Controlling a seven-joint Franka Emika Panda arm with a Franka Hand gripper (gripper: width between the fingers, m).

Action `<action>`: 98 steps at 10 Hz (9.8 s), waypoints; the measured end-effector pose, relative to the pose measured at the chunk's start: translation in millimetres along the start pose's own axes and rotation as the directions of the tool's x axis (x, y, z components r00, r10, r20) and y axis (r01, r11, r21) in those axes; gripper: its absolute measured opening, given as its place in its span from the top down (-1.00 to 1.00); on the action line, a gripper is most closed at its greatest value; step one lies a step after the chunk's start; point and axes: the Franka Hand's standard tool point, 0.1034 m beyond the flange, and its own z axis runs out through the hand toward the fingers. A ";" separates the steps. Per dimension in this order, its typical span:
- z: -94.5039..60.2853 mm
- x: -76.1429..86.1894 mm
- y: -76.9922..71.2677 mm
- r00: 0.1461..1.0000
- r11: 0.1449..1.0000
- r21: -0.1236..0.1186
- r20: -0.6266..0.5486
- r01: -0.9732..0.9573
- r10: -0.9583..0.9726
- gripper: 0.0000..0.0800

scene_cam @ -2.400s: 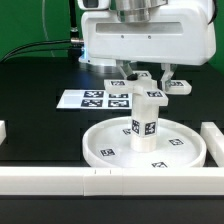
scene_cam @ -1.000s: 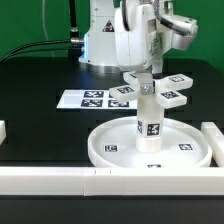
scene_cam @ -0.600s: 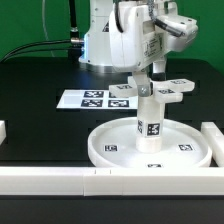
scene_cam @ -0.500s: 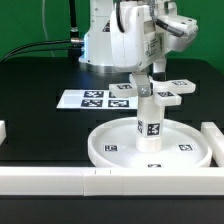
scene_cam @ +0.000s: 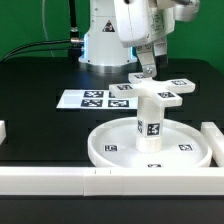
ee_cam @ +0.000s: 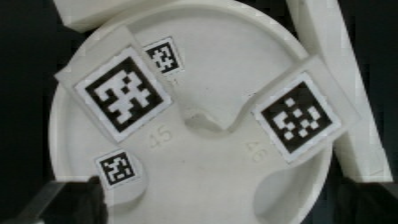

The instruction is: Assemble round table

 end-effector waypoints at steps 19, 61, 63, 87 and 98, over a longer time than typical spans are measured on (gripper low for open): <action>-0.8 -12.6 -0.1 -0.398 -0.419 -0.106 0.172 0.902 -0.901 -0.62; 26.8 18.3 5.3 -0.361 -0.382 -0.134 0.154 0.915 -0.920 -0.10; 27.4 17.3 5.6 -0.154 -0.170 -0.144 0.115 0.975 -0.981 -0.10; 9.4 11.9 1.2 0.961 0.958 -0.100 -0.037 0.269 -0.273 -0.52; 4.2 -10.0 6.3 0.501 0.491 -0.152 0.031 0.858 -0.865 -0.62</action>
Offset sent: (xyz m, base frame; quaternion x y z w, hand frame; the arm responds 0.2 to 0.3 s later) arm 0.0059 0.0106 0.0085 -0.0563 0.0282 -0.3208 0.9451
